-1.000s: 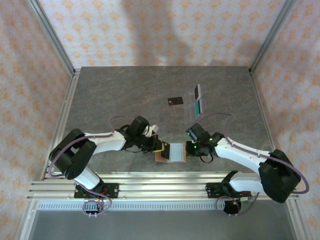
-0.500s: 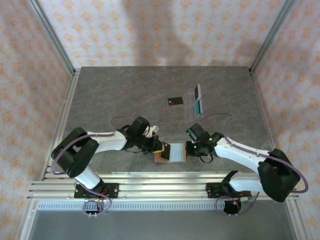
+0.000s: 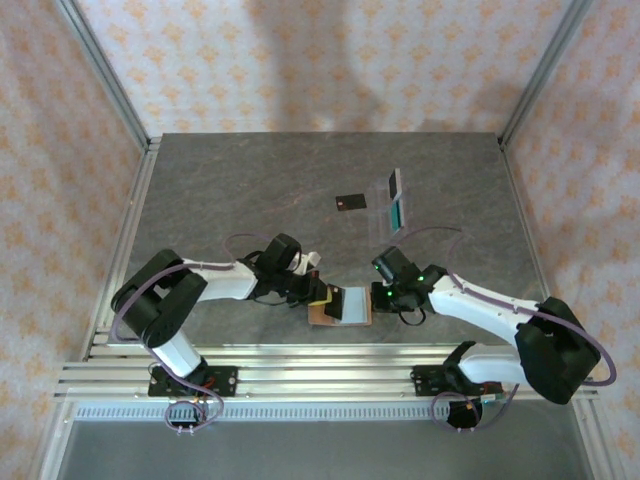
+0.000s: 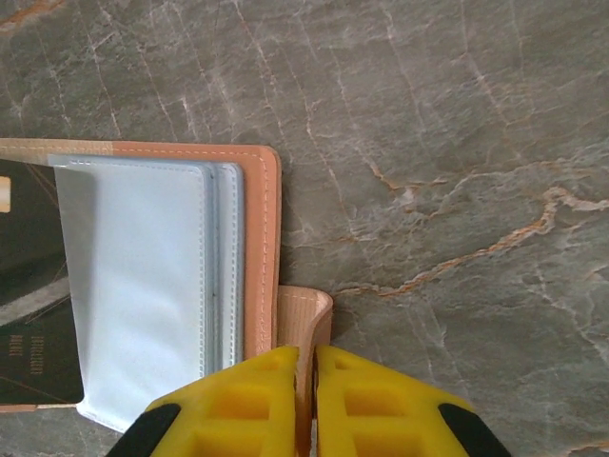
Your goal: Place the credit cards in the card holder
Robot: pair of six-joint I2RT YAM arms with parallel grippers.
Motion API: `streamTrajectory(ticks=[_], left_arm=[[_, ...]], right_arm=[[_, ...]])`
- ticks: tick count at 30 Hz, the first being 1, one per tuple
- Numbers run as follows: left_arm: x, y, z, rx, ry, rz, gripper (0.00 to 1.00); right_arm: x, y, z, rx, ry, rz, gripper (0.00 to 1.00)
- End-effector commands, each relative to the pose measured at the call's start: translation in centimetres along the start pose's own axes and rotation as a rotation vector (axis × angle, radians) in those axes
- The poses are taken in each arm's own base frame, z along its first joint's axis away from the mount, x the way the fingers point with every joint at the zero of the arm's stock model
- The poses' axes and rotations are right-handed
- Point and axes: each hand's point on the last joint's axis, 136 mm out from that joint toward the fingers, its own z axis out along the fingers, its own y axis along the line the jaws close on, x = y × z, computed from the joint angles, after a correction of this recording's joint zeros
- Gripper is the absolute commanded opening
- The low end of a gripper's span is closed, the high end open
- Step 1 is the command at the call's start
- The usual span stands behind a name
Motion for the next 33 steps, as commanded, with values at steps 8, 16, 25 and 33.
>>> streamTrajectory(ticks=[8, 16, 25, 33], left_arm=[[-0.2, 0.2, 0.4, 0.023, -0.020, -0.003, 0.00], [-0.1, 0.6, 0.5, 0.059, -0.059, -0.041, 0.00], [0.2, 1.1, 0.4, 0.078, -0.077, -0.065, 0.00], [0.6, 1.1, 0.6, 0.085, -0.091, -0.069, 0.00]], right_arm=[[0.5, -0.1, 0.5, -0.005, 0.016, -0.009, 0.15], [0.6, 0.0, 0.4, -0.009, 0.012, -0.001, 0.17], [0.7, -0.1, 0.5, -0.013, 0.009, 0.013, 0.16], [0.7, -0.2, 0.5, -0.014, 0.002, 0.022, 0.15]])
